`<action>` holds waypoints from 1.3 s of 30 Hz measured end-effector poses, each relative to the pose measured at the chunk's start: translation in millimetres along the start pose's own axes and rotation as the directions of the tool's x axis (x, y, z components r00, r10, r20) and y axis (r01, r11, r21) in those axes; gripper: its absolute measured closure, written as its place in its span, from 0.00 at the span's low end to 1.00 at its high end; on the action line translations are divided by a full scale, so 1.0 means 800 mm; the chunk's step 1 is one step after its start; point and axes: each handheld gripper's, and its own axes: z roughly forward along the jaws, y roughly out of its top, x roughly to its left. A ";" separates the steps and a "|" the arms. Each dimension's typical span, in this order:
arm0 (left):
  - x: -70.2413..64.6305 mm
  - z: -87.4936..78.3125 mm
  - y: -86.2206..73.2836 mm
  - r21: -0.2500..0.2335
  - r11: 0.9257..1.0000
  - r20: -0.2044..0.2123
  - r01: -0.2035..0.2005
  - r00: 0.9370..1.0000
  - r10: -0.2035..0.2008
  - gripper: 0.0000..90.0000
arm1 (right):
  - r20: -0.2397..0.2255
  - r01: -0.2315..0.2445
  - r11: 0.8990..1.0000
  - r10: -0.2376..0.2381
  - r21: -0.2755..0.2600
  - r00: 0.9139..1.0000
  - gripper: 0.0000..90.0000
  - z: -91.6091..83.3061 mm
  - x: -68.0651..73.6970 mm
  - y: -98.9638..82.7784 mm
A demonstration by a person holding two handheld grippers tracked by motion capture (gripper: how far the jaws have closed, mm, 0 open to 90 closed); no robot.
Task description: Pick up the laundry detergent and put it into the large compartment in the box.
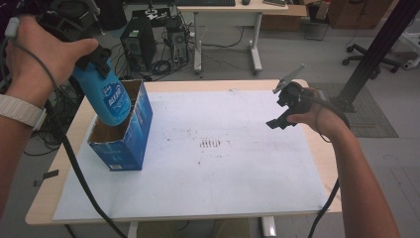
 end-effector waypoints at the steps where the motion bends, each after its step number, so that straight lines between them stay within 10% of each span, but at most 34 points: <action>1: 0.002 0.001 0.000 0.002 1.000 -0.002 0.004 1.000 -0.004 0.42 | 0.000 0.001 1.000 -0.001 0.001 1.000 0.10 0.000 0.000 0.000; 39: 0.025 0.076 -0.003 0.016 0.998 -0.053 0.055 0.997 -0.054 0.42 | -0.002 -0.012 1.000 0.012 0.014 1.000 0.10 0.005 -0.003 -0.004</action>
